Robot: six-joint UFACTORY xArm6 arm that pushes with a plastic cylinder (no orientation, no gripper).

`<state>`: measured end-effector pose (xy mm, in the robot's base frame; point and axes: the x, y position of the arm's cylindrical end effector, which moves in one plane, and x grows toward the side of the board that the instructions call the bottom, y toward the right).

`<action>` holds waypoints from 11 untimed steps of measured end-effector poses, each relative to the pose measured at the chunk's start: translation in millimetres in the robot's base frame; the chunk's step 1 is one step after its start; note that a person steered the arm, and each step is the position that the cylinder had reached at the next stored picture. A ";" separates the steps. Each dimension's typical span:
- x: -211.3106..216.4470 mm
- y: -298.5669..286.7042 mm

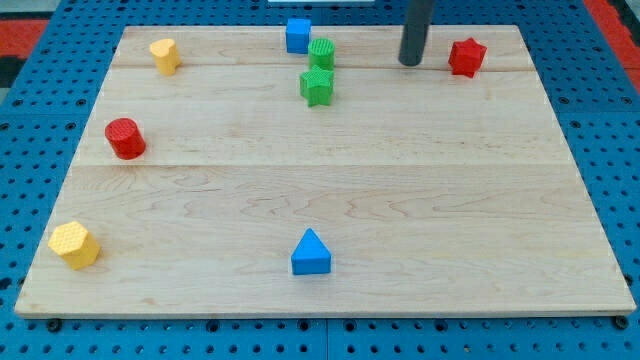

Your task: Move the blue cube to the bottom of the yellow heart

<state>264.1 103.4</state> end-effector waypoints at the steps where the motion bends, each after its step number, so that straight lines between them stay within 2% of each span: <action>1: -0.4 -19.0; 2: -2.1 -24.1; 4: -64.1 -36.4; 6: -66.1 -174.5; 8: 3.9 -232.6; 9: 63.6 -232.7; 11: 73.3 -296.3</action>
